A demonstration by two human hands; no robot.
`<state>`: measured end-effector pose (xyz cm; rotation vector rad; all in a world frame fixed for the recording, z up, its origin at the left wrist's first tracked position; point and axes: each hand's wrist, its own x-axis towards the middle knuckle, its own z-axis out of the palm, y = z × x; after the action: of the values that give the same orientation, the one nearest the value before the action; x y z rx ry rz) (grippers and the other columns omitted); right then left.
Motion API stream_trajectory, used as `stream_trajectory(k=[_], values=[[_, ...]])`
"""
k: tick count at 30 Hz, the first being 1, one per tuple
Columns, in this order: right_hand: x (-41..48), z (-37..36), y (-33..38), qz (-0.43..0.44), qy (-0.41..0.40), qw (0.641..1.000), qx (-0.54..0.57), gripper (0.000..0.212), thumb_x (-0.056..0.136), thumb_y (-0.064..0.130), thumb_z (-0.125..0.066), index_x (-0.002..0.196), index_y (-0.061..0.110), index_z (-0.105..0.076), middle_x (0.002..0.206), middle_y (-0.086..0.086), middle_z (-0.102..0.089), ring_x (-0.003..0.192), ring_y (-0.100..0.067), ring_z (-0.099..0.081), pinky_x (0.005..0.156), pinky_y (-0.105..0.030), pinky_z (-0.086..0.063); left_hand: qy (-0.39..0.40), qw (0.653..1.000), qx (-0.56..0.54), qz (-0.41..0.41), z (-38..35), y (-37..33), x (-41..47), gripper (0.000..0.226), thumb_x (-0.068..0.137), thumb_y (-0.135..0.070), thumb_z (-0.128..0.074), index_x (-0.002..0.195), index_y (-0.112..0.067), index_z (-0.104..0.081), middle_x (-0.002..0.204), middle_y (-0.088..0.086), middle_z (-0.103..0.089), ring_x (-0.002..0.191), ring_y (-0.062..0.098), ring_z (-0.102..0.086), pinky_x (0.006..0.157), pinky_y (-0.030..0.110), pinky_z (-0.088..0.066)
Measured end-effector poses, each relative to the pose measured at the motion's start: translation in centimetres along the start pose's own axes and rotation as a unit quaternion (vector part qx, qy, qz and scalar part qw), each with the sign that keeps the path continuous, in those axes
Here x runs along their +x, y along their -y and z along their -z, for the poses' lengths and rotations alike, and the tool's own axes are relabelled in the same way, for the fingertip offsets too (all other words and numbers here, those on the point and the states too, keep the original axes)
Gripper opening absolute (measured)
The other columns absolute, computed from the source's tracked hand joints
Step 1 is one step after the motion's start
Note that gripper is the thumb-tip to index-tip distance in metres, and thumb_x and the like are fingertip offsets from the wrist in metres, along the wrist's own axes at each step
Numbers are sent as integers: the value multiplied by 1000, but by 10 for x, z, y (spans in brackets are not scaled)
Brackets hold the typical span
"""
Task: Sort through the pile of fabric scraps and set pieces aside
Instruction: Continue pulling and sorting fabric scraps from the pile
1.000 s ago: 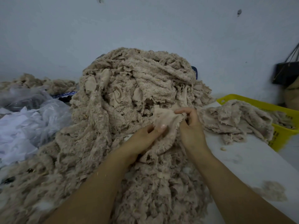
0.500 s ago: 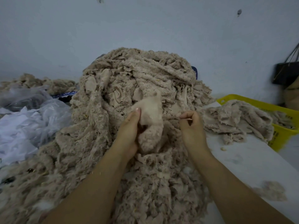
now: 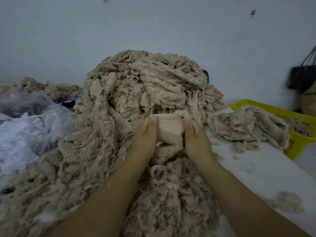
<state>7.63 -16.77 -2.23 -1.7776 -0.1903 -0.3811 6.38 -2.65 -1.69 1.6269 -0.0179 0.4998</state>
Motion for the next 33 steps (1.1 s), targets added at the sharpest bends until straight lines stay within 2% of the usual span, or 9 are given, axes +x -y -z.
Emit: stream_trajectory(k=[5,9,12,16,19,22,26,30,33], values=[[-6,-7,1,23,-8,1000,2,33,104,47,-36,81,36,-58,80,16,-63,73,11,-57,58,-6,-38,-82,983,-130,101,4,-8,4,43,100,-27,-51,62,-24,-70,55,-11,-65,52,6,-59,43,16,-44],[7,13,-6,-25,-82,993,83,44,103,46,-37,83,11,-52,77,-4,-52,73,-17,-51,68,-32,-41,-126,976,-131,121,23,-4,18,46,106,-30,-38,64,-16,-53,47,-6,-46,43,11,-34,36,18,-28],[7,12,-6,-38,-50,992,111,52,97,53,-42,99,2,-51,90,-25,-50,81,-38,-53,75,-42,-45,-29,992,-36,114,14,1,11,63,104,-54,-33,58,-21,-60,51,-5,-59,45,9,-51,46,18,-42],[6,5,-4,-57,-23,987,145,38,80,65,-46,83,33,-66,79,5,-68,79,-14,-67,75,-35,-51,140,979,135,62,1,9,4,54,88,-81,-33,99,-41,-68,96,-23,-67,94,-7,-60,72,14,-39],[11,8,-6,-90,-43,974,203,27,93,50,-49,86,37,-72,94,7,-75,96,-17,-70,91,-46,-56,222,959,163,66,5,12,3,32,88,-70,-50,99,-43,-66,102,-26,-66,84,-19,-58,65,3,-39],[17,16,-7,-126,-84,952,267,25,102,37,-47,97,29,-70,106,2,-74,104,-19,-68,91,-44,-57,297,943,131,73,9,9,-2,21,83,-64,-65,92,-47,-73,86,-20,-75,71,-8,-67,58,7,-46],[21,24,-10,-155,-131,913,354,23,105,28,-44,98,24,-66,95,1,-72,77,-8,-70,62,-24,-57,178,951,252,31,9,7,8,19,88,-42,-71,101,-28,-67,77,-12,-68,61,5,-61,46,17,-40],[18,26,-10,-174,-143,900,372,21,106,27,-43,104,21,-63,96,-4,-68,76,-12,-65,61,-23,-56,72,981,170,67,18,8,15,16,89,-40,-73,97,-30,-63,62,-9,-63,37,-1,-49,37,14,-33],[18,28,-10,-173,-156,893,385,20,107,28,-41,103,23,-60,97,-5,-67,78,-14,-65,61,-23,-56,45,983,174,40,24,12,18,11,94,-30,-66,87,-22,-62,61,-4,-57,47,9,-47,39,15,-31]])
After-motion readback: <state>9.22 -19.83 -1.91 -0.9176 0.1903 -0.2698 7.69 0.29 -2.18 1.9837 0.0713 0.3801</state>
